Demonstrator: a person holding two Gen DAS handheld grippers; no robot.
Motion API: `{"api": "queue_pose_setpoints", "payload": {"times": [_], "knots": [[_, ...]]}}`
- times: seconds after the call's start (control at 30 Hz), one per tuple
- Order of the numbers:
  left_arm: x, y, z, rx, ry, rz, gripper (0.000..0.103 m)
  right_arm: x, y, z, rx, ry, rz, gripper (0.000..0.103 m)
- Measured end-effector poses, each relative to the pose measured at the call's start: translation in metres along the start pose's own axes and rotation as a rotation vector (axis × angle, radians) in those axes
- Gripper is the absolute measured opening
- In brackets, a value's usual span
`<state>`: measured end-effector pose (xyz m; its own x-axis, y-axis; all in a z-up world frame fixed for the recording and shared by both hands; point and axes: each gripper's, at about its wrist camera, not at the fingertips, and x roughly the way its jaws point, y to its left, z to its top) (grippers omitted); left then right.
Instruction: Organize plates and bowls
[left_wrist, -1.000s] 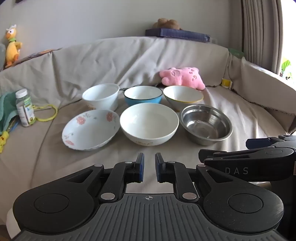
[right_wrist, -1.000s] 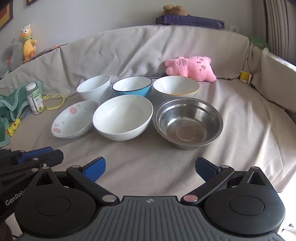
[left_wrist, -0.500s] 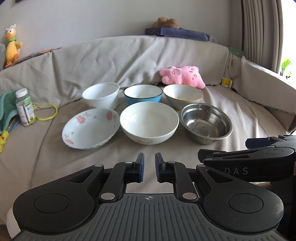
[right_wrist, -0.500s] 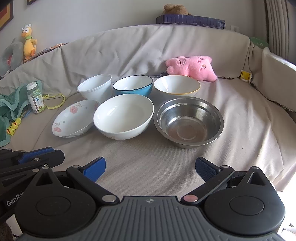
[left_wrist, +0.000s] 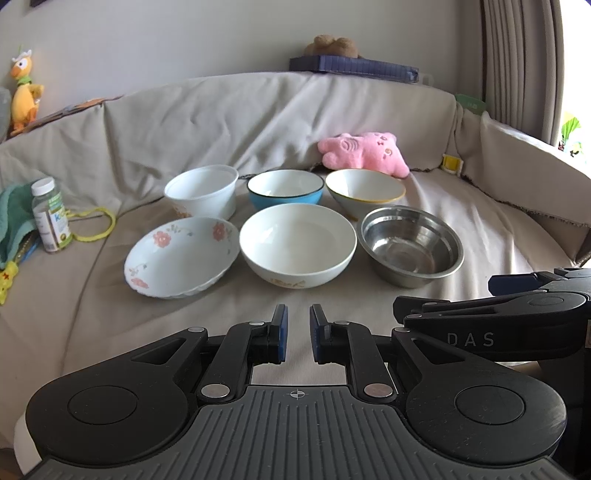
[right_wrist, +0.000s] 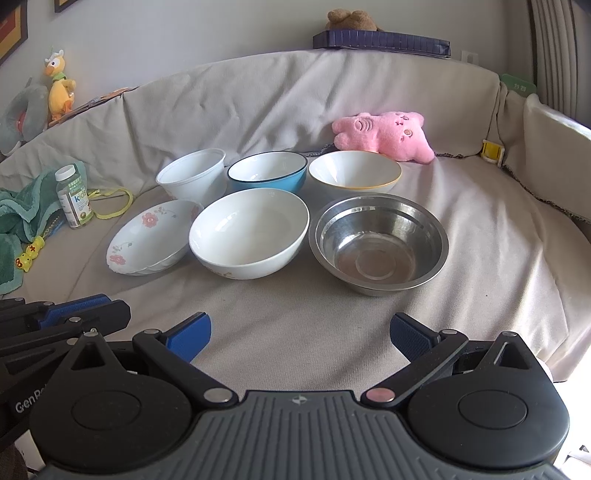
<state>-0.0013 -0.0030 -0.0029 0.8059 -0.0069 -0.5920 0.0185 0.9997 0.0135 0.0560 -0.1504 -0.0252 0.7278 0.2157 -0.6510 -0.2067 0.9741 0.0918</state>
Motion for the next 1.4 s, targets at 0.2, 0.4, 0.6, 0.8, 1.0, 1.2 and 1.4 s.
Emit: {"api": "queue_pose_setpoints", "payload": {"times": [0.2,0.4,0.6,0.8,1.0,1.2,1.4], "knots": [[0.002,0.007,0.000,-0.013,0.004,-0.021,0.016,0.002,0.002,0.000,-0.003,0.003,-0.016,0.103],[0.004,0.010,0.000,-0.023,0.011,-0.022,0.015,0.003,0.004,-0.001,-0.012,0.007,-0.018,0.103],[0.003,0.009,0.000,-0.023,0.010,-0.020,0.015,0.003,0.004,-0.002,-0.014,0.003,-0.017,0.103],[0.003,0.009,0.000,-0.023,0.009,-0.021,0.015,0.004,0.003,-0.002,-0.013,0.008,-0.011,0.103],[0.003,0.010,0.001,-0.021,0.007,-0.015,0.015,0.005,0.003,-0.002,-0.009,0.008,-0.009,0.103],[0.002,0.011,0.001,-0.025,0.010,-0.014,0.015,0.005,0.002,-0.002,-0.008,0.007,-0.011,0.103],[0.002,0.011,0.002,-0.028,0.010,-0.010,0.015,0.005,0.003,-0.003,-0.012,0.006,-0.006,0.103]]}}
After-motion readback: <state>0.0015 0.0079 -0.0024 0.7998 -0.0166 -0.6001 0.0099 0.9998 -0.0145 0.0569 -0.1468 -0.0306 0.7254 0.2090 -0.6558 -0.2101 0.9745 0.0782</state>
